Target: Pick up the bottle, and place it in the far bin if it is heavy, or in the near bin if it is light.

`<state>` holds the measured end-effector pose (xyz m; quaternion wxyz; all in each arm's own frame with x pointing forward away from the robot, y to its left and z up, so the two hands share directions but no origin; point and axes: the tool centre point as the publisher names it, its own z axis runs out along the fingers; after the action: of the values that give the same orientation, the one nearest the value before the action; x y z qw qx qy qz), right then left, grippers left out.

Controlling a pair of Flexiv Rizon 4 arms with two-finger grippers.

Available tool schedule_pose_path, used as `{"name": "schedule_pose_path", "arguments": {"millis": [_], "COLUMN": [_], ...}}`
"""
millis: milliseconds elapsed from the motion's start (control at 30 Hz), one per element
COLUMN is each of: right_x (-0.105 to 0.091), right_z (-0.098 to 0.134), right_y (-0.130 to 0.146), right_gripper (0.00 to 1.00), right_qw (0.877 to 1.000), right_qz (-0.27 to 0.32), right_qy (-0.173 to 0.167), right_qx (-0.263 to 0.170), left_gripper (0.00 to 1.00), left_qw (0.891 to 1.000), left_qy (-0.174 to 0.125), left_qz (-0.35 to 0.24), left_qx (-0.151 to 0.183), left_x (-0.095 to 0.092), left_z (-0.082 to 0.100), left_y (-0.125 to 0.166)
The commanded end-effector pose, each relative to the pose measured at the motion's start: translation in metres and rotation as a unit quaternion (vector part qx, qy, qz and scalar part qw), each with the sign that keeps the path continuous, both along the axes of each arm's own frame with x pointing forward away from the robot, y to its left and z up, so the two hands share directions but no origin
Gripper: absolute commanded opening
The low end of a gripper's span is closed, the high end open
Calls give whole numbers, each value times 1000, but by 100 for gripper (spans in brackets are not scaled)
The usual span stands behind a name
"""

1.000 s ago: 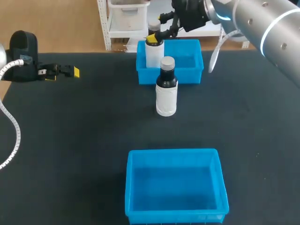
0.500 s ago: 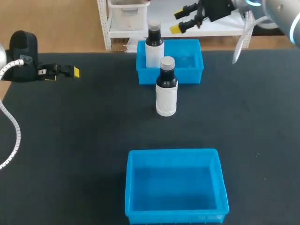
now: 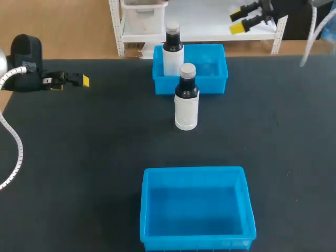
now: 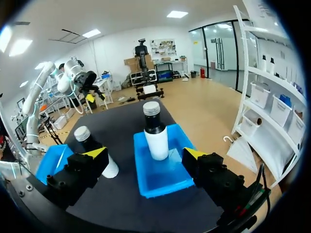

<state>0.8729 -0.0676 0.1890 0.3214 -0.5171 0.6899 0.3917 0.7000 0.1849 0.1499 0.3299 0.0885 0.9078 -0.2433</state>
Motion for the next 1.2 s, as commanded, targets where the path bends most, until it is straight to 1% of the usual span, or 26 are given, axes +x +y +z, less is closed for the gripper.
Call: {"name": "schedule_pose_path", "arguments": {"millis": [33,167,233,300,367,433,567,733,833,1000,1200], "right_x": [-65,-92,-105,-117,-128,-137,-149,-158,-160,-154,-144], "right_z": [7,4,4,3,0,-3,-8,-16,-25,-39,-43], "right_y": [-15,-16,-16,-13,-10,-7,4,21,32,49,68], "right_gripper": [100,100,100,100,100,100,100,100,100,100,100], "right_qw": [994,993,992,988,987,986,988,990,992,994,996], "right_qz": [-94,-104,-109,-119,-121,-121,-111,-95,-87,-76,-54], "right_qy": [-47,-46,-58,-82,-92,-98,-102,-99,-93,-78,-76], "right_qx": [-12,-14,-23,-50,-55,-58,-44,-30,-23,-13,-5], "left_gripper": [100,100,100,100,100,100,100,100,100,100,100], "left_qw": [1000,1000,1000,1000,1000,1000,1000,1000,1000,1000,1000], "left_qy": [0,0,0,0,0,0,0,0,0,0,0], "left_qz": [0,0,0,0,0,0,0,0,0,0,0], "left_qx": [0,0,0,0,0,0,0,0,0,0,0], "left_x": [0,0,0,0,0,0,0,0,0,0,0], "left_z": [0,0,0,0,0,0,0,0,0,0,0], "left_y": [0,0,0,0,0,0,0,0,0,0,0]}}
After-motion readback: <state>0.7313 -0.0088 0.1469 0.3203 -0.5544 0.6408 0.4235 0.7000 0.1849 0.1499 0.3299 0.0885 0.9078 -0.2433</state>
